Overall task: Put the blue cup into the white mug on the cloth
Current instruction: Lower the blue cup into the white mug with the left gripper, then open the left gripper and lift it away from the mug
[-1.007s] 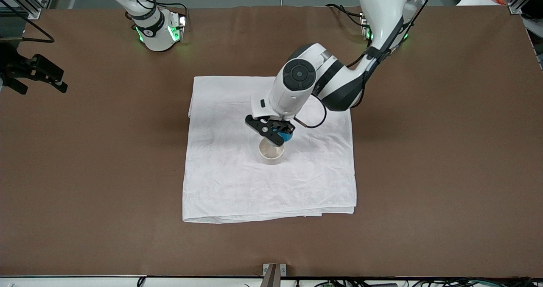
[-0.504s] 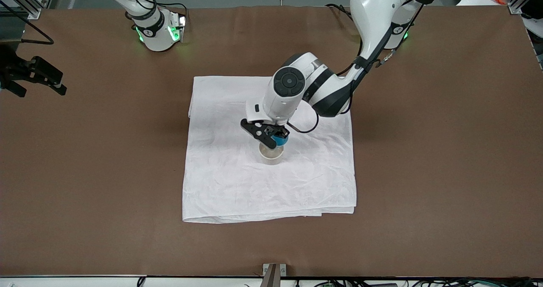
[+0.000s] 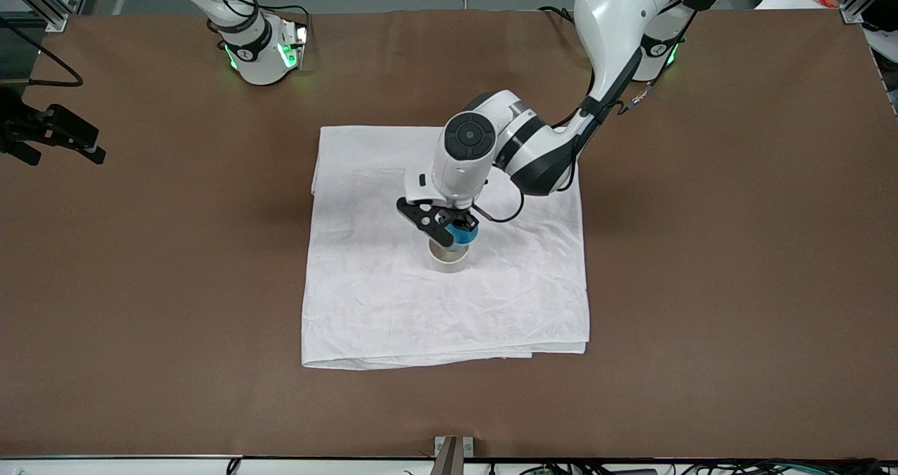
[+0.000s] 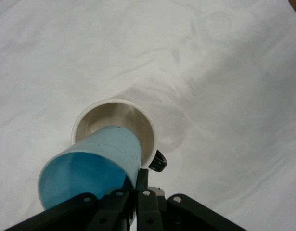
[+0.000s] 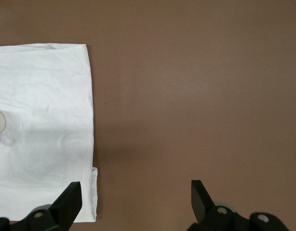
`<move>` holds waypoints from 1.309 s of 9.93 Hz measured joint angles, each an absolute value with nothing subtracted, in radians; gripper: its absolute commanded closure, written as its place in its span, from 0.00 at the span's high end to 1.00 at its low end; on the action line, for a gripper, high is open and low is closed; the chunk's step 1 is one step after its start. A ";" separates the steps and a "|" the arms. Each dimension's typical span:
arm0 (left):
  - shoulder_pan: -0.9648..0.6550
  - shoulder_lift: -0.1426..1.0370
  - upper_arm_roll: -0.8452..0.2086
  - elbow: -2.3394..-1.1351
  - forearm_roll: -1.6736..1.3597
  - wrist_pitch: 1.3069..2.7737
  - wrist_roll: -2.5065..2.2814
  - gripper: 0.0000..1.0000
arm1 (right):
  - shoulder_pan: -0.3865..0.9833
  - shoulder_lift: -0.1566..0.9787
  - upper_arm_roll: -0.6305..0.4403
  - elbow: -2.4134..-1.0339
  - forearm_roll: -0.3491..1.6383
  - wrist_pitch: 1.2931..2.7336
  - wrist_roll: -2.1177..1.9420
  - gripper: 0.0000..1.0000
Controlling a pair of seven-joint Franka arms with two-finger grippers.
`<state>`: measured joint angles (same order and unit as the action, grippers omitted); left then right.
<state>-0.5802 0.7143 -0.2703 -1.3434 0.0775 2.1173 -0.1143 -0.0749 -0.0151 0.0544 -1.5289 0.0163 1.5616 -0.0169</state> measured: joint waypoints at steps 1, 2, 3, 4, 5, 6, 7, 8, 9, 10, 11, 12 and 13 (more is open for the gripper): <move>-0.580 0.718 -0.270 -1.343 0.079 2.119 -0.114 0.00 | -0.077 -0.015 0.054 -1.529 0.016 1.561 -0.017 1.00; -0.581 0.722 -0.270 -1.343 0.093 2.121 -0.112 0.00 | -0.078 -0.015 0.054 -1.529 0.016 1.560 -0.017 1.00; -0.581 0.726 -0.270 -1.343 0.113 2.126 -0.112 0.00 | -0.079 -0.015 0.054 -1.529 0.016 1.560 -0.017 1.00; -0.581 0.729 -0.270 -1.343 0.127 2.136 -0.112 0.00 | -0.079 -0.015 0.055 -1.529 0.016 1.559 -0.017 1.00; -0.581 0.733 -0.270 -1.343 0.131 2.145 -0.112 0.01 | -0.079 -0.015 0.055 -1.529 0.016 1.558 -0.017 1.00; -0.582 0.740 -0.270 -1.343 0.132 2.158 -0.112 0.02 | -0.079 -0.015 0.055 -1.529 0.016 1.557 -0.017 1.00; -0.584 0.745 -0.270 -1.343 0.132 2.169 -0.112 0.05 | -0.079 -0.015 0.055 -1.529 0.016 1.557 -0.017 1.00; -0.586 0.748 -0.270 -1.343 0.133 2.175 -0.111 0.05 | -0.079 -0.015 0.055 -1.529 0.016 1.557 -0.017 1.00; -0.587 0.752 -0.270 -1.343 0.133 2.179 -0.110 0.10 | -0.079 -0.014 0.055 -1.530 0.016 1.557 -0.017 1.00; -0.587 0.758 -0.270 -1.343 0.133 2.189 -0.109 0.31 | -0.079 -0.012 0.056 -1.530 0.016 1.557 -0.017 1.00; -0.587 0.766 -0.270 -1.343 0.133 2.202 -0.109 0.57 | -0.079 -0.010 0.056 -1.530 0.016 1.557 -0.017 1.00; -0.587 0.770 -0.270 -1.343 0.133 2.208 -0.109 0.68 | -0.079 -0.009 0.056 -1.530 0.016 1.557 -0.017 1.00; -0.587 0.770 -0.270 -1.340 0.133 2.211 -0.109 0.70 | -0.079 -0.009 0.056 -1.530 0.016 1.557 -0.017 1.00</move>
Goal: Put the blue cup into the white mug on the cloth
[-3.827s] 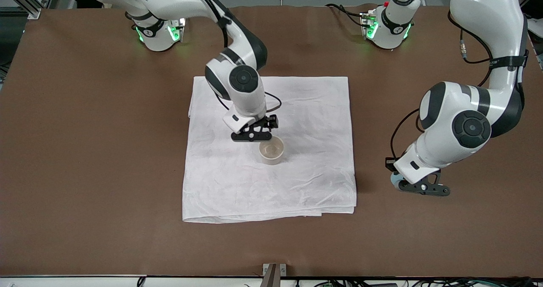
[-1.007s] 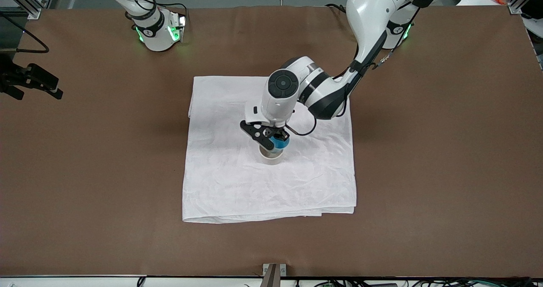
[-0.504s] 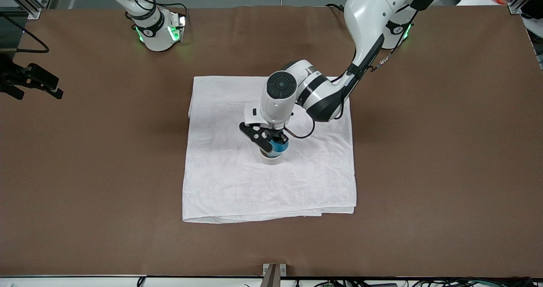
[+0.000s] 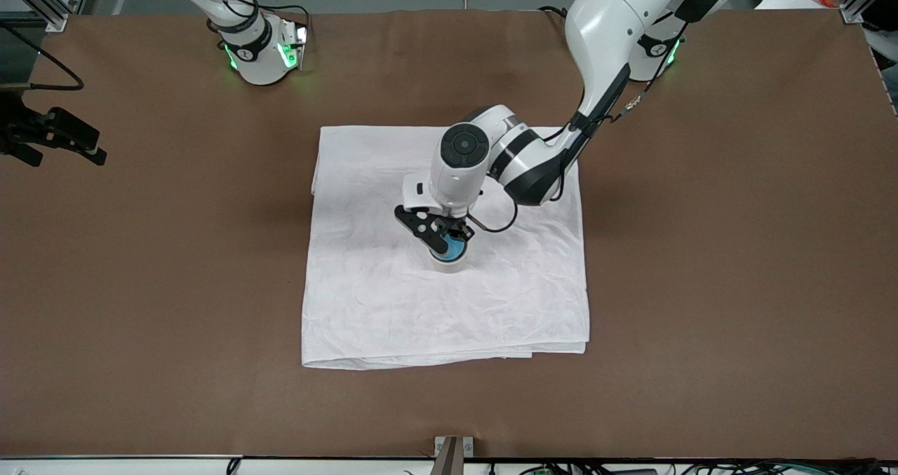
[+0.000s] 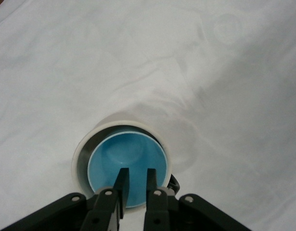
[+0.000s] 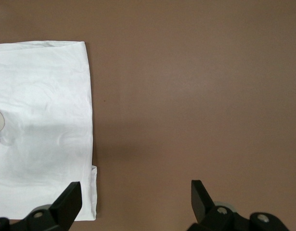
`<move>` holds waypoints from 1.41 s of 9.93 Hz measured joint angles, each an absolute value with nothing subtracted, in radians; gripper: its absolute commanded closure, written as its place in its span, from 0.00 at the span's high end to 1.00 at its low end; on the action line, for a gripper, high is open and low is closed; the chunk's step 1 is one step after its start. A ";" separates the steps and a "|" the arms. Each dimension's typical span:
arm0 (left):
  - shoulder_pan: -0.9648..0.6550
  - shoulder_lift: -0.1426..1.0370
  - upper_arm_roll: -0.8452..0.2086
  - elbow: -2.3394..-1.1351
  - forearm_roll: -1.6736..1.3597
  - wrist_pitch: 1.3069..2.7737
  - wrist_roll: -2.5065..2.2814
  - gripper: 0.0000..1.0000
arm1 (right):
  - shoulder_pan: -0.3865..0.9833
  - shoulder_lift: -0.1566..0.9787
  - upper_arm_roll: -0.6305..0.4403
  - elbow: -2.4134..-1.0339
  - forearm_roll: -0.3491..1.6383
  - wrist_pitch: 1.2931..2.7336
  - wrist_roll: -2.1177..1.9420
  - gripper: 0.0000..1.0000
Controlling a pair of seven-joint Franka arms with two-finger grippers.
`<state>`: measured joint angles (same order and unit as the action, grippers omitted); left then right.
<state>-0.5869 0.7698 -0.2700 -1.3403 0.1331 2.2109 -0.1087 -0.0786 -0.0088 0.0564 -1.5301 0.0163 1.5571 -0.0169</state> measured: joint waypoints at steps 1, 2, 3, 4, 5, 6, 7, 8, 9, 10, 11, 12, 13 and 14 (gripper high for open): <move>-0.587 0.768 -0.270 -1.332 0.133 2.212 -0.109 0.70 | -0.079 -0.009 0.056 -1.530 0.016 1.557 -0.017 1.00; -0.585 0.759 -0.270 -1.320 0.133 2.209 -0.109 0.70 | -0.079 -0.009 0.057 -1.530 0.016 1.557 -0.017 1.00; -0.579 0.740 -0.268 -1.308 0.133 2.181 -0.110 0.72 | -0.079 -0.009 0.057 -1.530 0.016 1.557 -0.017 1.00; -0.563 0.706 -0.263 -1.299 0.134 2.116 -0.114 0.82 | -0.079 -0.008 0.057 -1.530 0.016 1.557 -0.017 1.00; -0.526 0.661 -0.257 -1.294 0.134 2.031 -0.115 0.99 | -0.079 -0.008 0.058 -1.530 0.016 1.557 -0.017 1.00; -0.469 0.619 -0.254 -1.293 0.136 1.967 -0.115 0.99 | -0.079 -0.008 0.058 -1.530 0.016 1.557 -0.017 1.00; -0.396 0.578 -0.252 -1.291 0.136 1.922 -0.113 0.99 | -0.079 -0.008 0.058 -1.530 0.016 1.557 -0.017 1.00; -0.323 0.540 -0.251 -1.291 0.137 1.891 -0.109 0.99 | -0.079 -0.008 0.059 -1.530 0.016 1.557 -0.017 1.00; -0.253 0.510 -0.250 -1.291 0.137 1.875 -0.106 0.99 | -0.079 -0.008 0.059 -1.530 0.016 1.557 -0.017 1.00; -0.187 0.491 -0.247 -1.292 0.137 1.860 -0.106 0.99 | -0.079 -0.008 0.059 -1.530 0.016 1.557 -0.017 1.00; -0.121 0.484 -0.239 -1.292 0.137 1.845 -0.105 0.99 | -0.079 -0.008 0.059 -1.530 0.016 1.557 -0.017 1.00; -0.051 0.482 -0.230 -1.292 0.137 1.841 -0.102 0.99 | -0.079 -0.008 0.059 -1.530 0.016 1.558 -0.017 1.00; 0.013 0.469 -0.228 -1.289 0.136 1.840 -0.094 0.99 | -0.079 -0.008 0.059 -1.530 0.016 1.558 -0.017 1.00; 0.037 0.437 -0.208 -1.285 0.136 1.819 -0.090 0.99 | -0.079 -0.008 0.059 -1.530 0.016 1.558 -0.017 1.00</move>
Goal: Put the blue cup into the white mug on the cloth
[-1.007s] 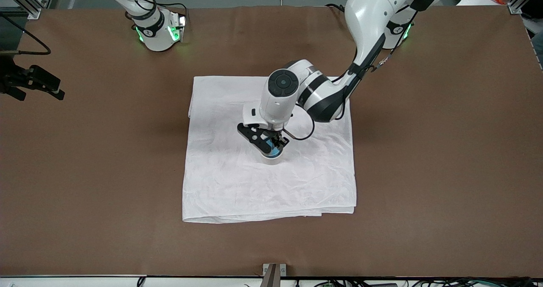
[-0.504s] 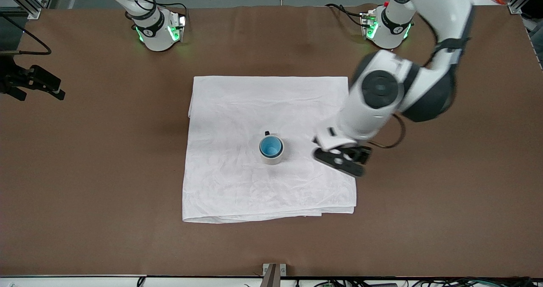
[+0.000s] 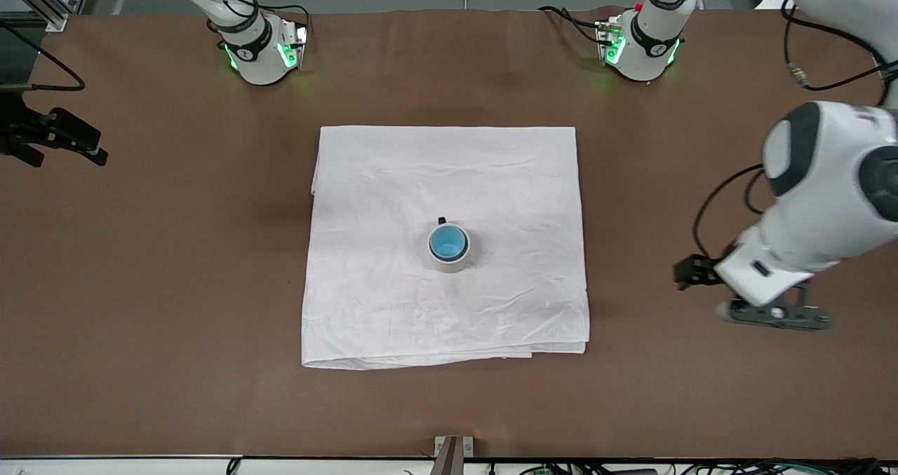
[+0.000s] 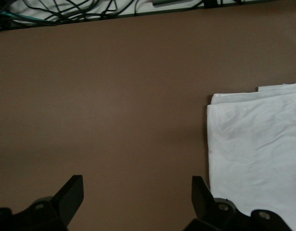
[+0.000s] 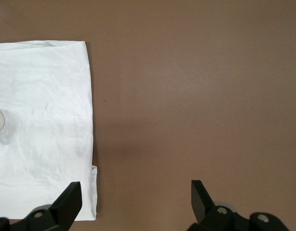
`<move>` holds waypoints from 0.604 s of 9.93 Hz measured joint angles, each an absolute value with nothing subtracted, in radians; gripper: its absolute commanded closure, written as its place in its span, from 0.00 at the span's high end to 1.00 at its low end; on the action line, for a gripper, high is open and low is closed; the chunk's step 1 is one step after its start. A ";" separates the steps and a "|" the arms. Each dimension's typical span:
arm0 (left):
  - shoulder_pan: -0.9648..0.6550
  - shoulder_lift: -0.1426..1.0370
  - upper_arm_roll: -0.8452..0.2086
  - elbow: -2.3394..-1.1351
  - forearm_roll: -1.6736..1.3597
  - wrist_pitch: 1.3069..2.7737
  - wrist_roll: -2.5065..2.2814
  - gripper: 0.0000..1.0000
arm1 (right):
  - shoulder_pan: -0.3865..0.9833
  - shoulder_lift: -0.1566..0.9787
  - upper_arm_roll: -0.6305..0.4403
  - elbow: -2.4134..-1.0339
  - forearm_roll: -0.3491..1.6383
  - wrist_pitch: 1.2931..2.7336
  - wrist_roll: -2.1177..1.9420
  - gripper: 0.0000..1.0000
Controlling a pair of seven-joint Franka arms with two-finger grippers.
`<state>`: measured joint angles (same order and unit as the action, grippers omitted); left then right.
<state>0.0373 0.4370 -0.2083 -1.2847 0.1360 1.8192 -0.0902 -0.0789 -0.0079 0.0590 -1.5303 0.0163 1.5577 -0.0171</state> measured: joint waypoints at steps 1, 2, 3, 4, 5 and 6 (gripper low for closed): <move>0.018 0.385 -0.152 -1.282 0.121 1.766 -0.090 0.99 | -0.079 -0.008 0.059 -1.530 0.016 1.558 -0.017 1.00; -0.021 0.326 -0.082 -1.282 0.090 1.712 -0.091 0.99 | -0.079 -0.008 0.059 -1.530 0.016 1.558 -0.017 1.00; -0.050 0.273 -0.030 -1.284 0.068 1.681 -0.091 0.99 | -0.079 -0.008 0.059 -1.530 0.016 1.558 -0.017 1.00; -0.060 0.233 -0.008 -1.288 0.060 1.663 -0.078 0.99 | -0.079 -0.008 0.059 -1.530 0.016 1.558 -0.017 1.00; -0.061 0.205 0.000 -1.297 0.056 1.650 -0.056 0.99 | -0.079 -0.008 0.059 -1.530 0.016 1.558 -0.017 1.00; -0.058 0.181 0.005 -1.318 0.044 1.646 -0.042 0.99 | -0.079 -0.008 0.059 -1.530 0.016 1.558 -0.017 1.00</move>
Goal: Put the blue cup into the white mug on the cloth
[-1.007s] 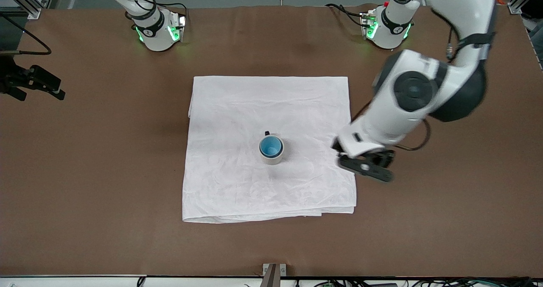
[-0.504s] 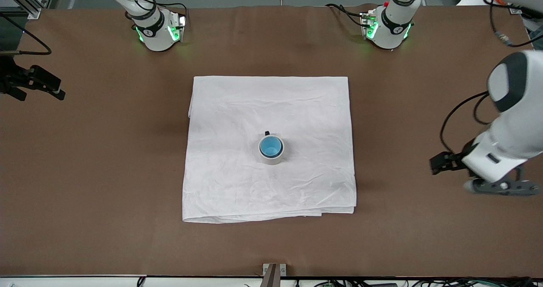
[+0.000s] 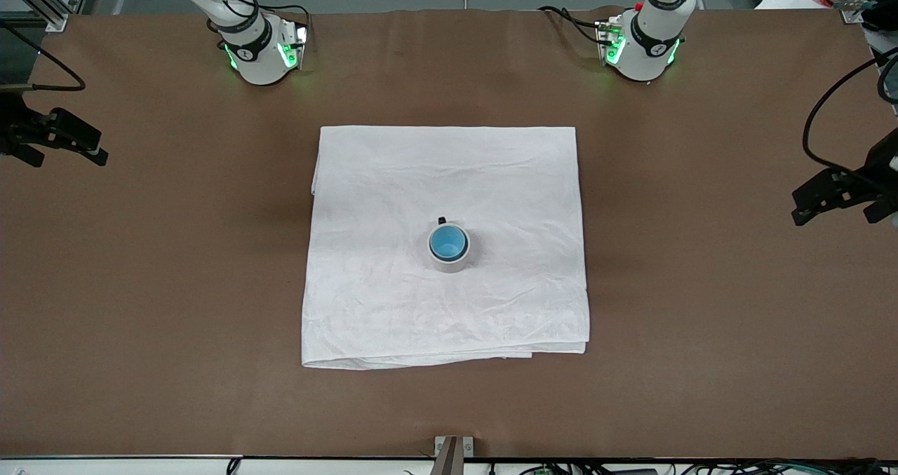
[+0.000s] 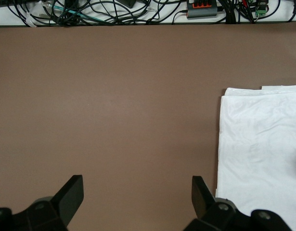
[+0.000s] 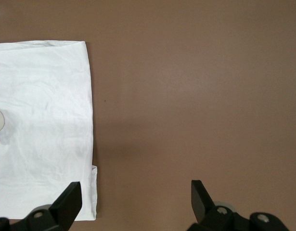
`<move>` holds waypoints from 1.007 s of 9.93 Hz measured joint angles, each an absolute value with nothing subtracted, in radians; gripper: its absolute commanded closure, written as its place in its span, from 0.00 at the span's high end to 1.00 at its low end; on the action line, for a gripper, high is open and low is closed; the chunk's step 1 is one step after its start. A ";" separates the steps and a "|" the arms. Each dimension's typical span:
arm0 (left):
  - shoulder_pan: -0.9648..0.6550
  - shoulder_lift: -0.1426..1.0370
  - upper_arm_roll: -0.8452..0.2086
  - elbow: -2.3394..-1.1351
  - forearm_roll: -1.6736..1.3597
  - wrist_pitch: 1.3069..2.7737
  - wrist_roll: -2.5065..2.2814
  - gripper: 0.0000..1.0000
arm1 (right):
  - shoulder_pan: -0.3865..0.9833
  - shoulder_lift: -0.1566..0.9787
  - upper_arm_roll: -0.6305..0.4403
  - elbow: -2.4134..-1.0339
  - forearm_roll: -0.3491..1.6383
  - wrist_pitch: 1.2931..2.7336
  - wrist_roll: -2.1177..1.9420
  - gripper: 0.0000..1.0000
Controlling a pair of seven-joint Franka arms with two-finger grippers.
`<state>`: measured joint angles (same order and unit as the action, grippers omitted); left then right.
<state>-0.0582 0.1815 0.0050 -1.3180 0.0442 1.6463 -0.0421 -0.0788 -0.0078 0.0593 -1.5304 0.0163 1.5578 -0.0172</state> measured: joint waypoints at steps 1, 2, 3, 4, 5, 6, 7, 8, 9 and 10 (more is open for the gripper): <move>-0.052 0.156 0.006 -1.358 0.028 1.647 -0.041 0.99 | -0.079 -0.008 0.060 -1.530 0.016 1.558 -0.017 1.00; -0.044 0.126 0.007 -1.413 0.011 1.663 -0.041 0.99 | -0.079 -0.008 0.060 -1.530 0.016 1.558 -0.017 1.00; -0.041 0.091 0.008 -1.477 0.001 1.690 -0.041 0.99 | -0.079 -0.008 0.060 -1.530 0.016 1.558 -0.017 1.00; -0.041 0.054 0.007 -1.538 -0.001 1.705 -0.044 0.99 | -0.079 -0.008 0.060 -1.530 0.016 1.558 -0.017 1.00; -0.042 0.022 0.004 -1.586 -0.001 1.708 -0.048 0.99 | -0.079 -0.008 0.060 -1.530 0.016 1.558 -0.017 1.00; -0.042 0.001 0.004 -1.615 -0.001 1.709 -0.050 0.99 | -0.079 -0.008 0.060 -1.530 0.016 1.558 -0.017 1.00; -0.042 -0.008 0.004 -1.631 -0.001 1.709 -0.052 0.99 | -0.079 -0.008 0.060 -1.530 0.016 1.558 -0.017 1.00; -0.042 -0.010 0.004 -1.639 -0.001 1.709 -0.052 0.99 | -0.079 -0.008 0.060 -1.530 0.016 1.557 -0.017 1.00; -0.042 -0.010 0.004 -1.644 -0.001 1.709 -0.052 0.99 | -0.079 -0.008 0.060 -1.531 0.016 1.557 -0.017 1.00; -0.043 -0.010 0.004 -1.646 -0.001 1.709 -0.052 0.99 | -0.079 -0.007 0.060 -1.531 0.016 1.557 -0.017 1.00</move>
<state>-0.0425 -0.0100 0.0042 -1.6460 -0.0013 1.7086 -0.0523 -0.0786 -0.0075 0.0602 -1.5310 0.0163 1.5574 -0.0172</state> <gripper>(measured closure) 0.004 0.000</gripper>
